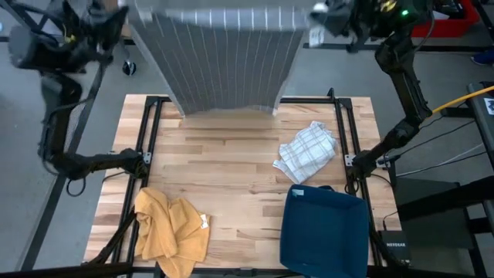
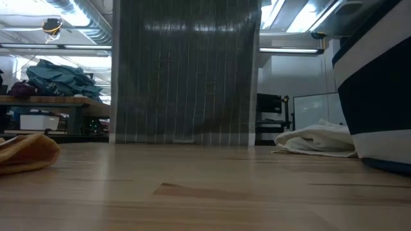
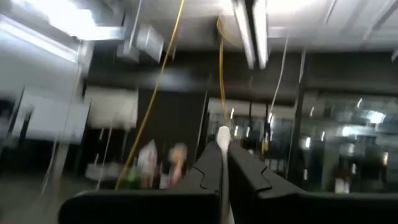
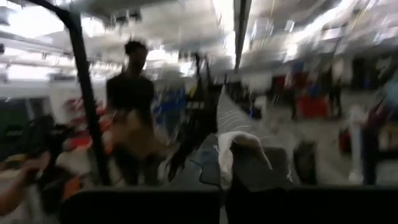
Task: Fold towel
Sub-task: Fold the gray kitchen towel
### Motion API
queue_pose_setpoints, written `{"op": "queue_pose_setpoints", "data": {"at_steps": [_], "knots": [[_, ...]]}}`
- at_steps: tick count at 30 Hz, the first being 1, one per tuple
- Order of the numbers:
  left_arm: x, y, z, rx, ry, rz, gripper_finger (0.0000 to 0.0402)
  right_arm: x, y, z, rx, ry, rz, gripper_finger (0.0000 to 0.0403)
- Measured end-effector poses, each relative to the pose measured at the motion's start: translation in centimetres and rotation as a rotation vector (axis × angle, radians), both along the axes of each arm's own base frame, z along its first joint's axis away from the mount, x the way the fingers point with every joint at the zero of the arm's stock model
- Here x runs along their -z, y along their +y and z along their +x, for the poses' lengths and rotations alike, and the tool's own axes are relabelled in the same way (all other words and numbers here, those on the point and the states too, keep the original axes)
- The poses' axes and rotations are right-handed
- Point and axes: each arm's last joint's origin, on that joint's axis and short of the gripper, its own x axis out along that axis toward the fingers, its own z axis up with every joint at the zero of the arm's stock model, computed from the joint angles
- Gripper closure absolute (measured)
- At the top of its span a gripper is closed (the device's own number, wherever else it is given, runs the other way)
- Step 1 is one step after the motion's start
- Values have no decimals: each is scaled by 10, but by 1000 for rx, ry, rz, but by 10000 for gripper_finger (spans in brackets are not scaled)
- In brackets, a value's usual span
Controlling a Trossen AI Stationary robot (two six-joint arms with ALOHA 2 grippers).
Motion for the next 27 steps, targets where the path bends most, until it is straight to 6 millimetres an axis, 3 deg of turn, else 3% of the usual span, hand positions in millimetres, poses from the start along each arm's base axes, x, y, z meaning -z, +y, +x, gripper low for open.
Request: {"op": "queue_pose_setpoints", "data": {"at_steps": [6, 14, 27], "knots": [[31, -45, -20, 51, 221, -169, 401, 32, 31, 17, -46, 269, 52, 402], [45, -94, -54, 62, 205, -242, 401, 60, 74, 43, -30, 510, 60, 402], [94, -126, -71, -37, 398, -589, 401, 93, 130, 63, 26, 810, 39, 402]]}}
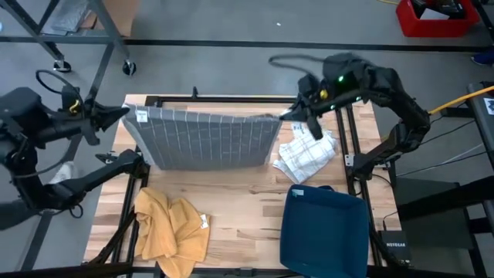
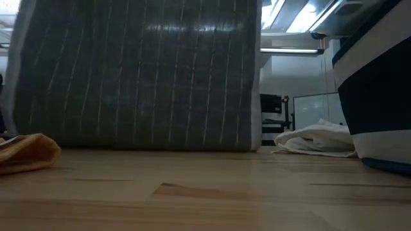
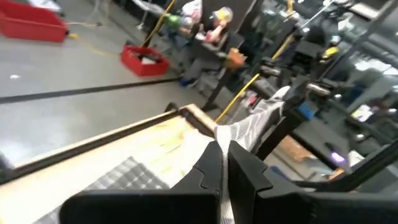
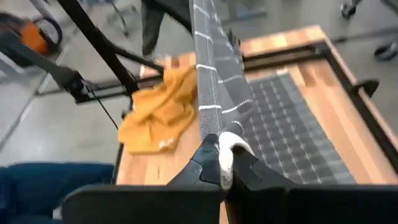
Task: Fold towel
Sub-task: Fold the gray kitchen towel
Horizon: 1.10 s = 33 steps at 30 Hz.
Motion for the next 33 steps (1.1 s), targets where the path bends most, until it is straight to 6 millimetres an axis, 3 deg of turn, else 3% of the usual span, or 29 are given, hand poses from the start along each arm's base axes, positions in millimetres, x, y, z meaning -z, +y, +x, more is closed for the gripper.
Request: {"op": "queue_pose_setpoints", "data": {"at_steps": [6, 14, 18, 23, 27, 33], "knots": [[15, -15, -1, -83, 115, 9, 401, 28, 11, 19, 5, 98, -16, 402], [43, -36, 2, -186, 227, -9, 401, 81, 5, 49, 9, 187, -3, 402], [59, -36, 7, -205, 252, -37, 401, 102, -5, 55, 18, 226, 25, 402], [84, -24, 14, -204, 271, -116, 401, 117, -29, 56, 72, 239, 27, 402], [100, 0, 19, -219, 320, -149, 401, 123, -49, 53, 115, 235, 23, 402], [116, 49, 24, -278, 305, -66, 401, 133, -81, 50, 205, 191, -12, 402]]}}
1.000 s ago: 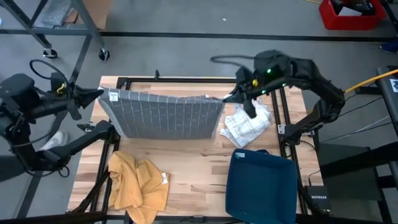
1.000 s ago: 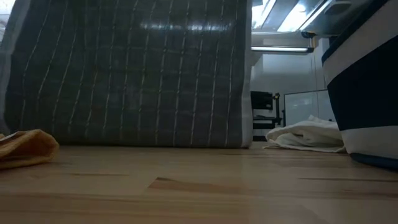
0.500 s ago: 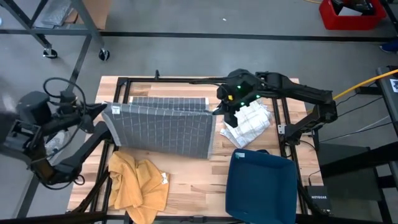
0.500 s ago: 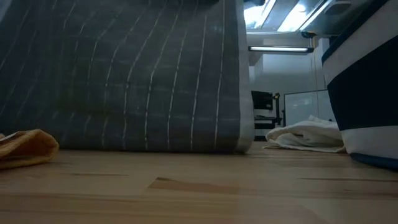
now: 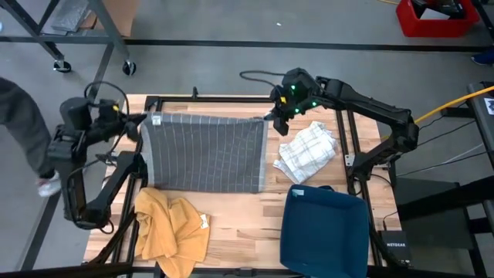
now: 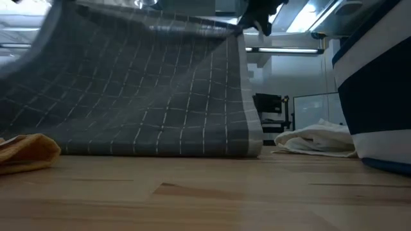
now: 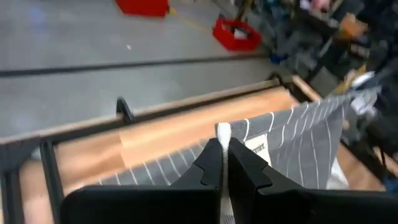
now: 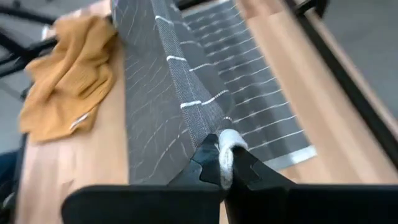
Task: Fold towel
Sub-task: Fold the gray kitchen towel
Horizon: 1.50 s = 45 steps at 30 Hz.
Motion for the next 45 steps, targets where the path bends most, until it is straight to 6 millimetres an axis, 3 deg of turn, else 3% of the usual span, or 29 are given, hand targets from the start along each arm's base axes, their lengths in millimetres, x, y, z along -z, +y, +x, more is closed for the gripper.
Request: {"op": "queue_pose_setpoints", "data": {"at_steps": [5, 11, 21, 27, 39, 45], "knots": [[14, 37, 1, -58, -34, 25, 401, 18, -28, 0, 81, -59, -25, 402], [29, 65, 1, -130, -5, 36, 401, 37, -56, -4, 163, -136, -66, 402], [33, 98, 2, -199, -41, 60, 401, 42, -86, -2, 250, -274, -166, 402], [42, 100, 3, -157, 31, -3, 401, 61, -89, 5, 215, -201, -105, 402], [64, 83, 3, -27, 221, -171, 401, 95, -91, 13, 122, -68, 42, 402], [71, 76, 2, 27, 281, -240, 401, 101, -70, 20, 32, -21, 164, 402]]}}
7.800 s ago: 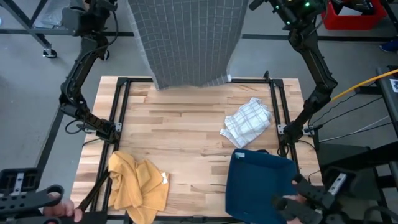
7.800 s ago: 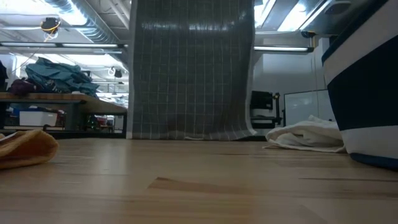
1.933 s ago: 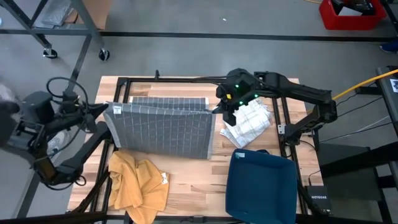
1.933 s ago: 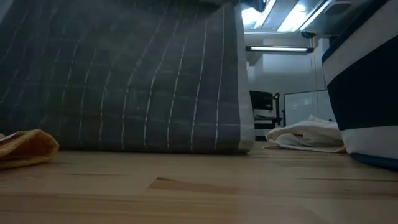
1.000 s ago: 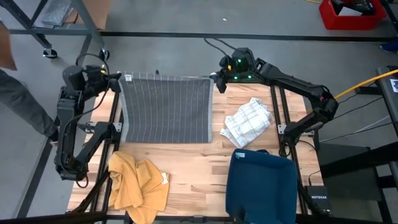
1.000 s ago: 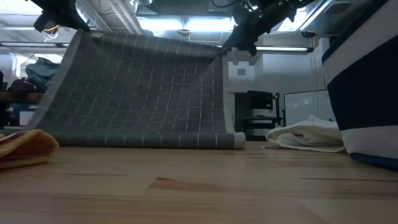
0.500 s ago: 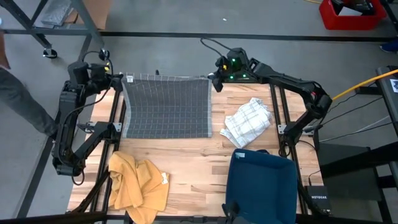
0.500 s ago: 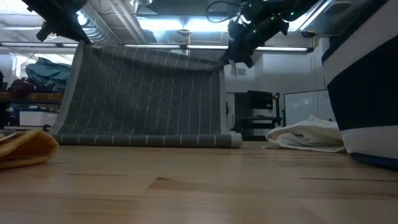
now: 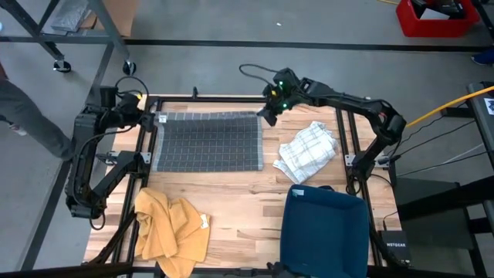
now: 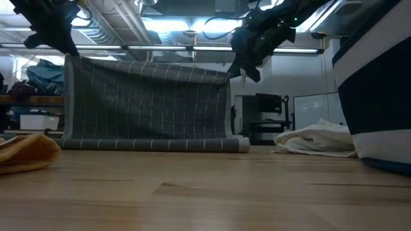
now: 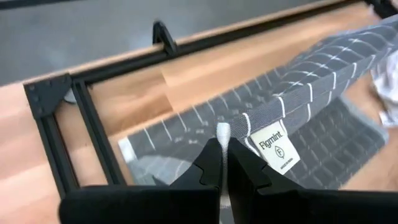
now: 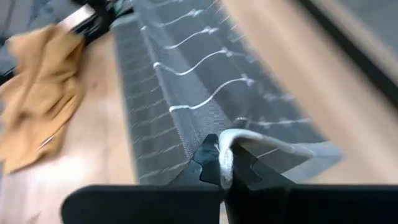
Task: Fold towel
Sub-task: Fold the gray kitchen towel
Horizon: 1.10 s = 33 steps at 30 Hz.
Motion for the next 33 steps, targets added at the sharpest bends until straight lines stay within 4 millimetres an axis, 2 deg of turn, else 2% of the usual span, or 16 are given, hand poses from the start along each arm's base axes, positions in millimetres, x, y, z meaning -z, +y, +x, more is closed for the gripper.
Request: {"op": "queue_pose_setpoints", "data": {"at_steps": [11, 15, 21, 28, 33], "knots": [[12, -19, -2, 115, 89, -171, 401, 7, 55, 19, -173, 80, 57, 402], [13, -22, -1, 135, 88, -197, 401, 23, 67, 19, -188, 123, 93, 402], [13, -23, -1, 143, 77, -207, 401, 57, 75, 13, -133, 154, 181, 402], [29, -24, -3, 85, 101, -267, 401, 67, 75, 13, -118, 109, 212, 402], [29, -24, -2, 96, 107, -265, 401, 72, 76, 11, -111, 117, 208, 402]]}}
